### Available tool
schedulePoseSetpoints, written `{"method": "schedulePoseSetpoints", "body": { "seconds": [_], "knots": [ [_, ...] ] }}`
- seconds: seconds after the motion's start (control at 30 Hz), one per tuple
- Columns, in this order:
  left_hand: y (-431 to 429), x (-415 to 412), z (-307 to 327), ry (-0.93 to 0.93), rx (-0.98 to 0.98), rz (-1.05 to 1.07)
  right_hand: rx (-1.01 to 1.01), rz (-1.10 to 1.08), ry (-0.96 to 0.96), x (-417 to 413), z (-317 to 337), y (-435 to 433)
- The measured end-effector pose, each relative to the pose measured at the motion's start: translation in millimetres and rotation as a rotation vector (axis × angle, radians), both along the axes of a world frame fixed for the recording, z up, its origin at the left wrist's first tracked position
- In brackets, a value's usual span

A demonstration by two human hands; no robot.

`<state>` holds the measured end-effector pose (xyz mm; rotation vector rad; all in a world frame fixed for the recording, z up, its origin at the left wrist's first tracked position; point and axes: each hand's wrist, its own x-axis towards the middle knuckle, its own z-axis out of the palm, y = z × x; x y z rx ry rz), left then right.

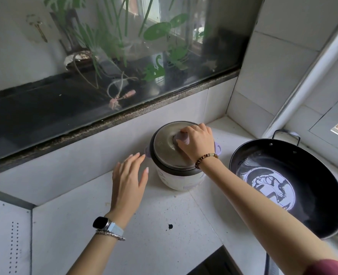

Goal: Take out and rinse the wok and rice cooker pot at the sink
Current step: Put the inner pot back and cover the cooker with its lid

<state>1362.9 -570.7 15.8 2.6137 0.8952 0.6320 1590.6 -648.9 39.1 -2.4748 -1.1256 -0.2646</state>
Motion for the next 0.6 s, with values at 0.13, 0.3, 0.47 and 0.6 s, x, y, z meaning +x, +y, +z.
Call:
{"method": "schedulePoseSetpoints", "body": {
  "seconds": [0.13,0.3,0.47,0.6],
  "knots": [
    [-0.8,-3.0,-1.4,0.001,-0.004,0.0,-0.008,-0.005,0.019,0.7,-0.3,-1.4],
    [-1.9,-8.2,-3.0,-0.004,-0.011,0.003,-0.018,-0.017,0.02,2.0,-3.1,-2.9],
    [-5.1,-11.2,-1.9,-0.001,-0.018,-0.002,-0.028,-0.036,0.055,-2.0,-4.6,-4.1],
    [-8.6,-11.0,1.7,-0.007,-0.022,-0.018,0.048,-0.056,0.1,-8.1,-3.8,-13.4]
  ]
}}
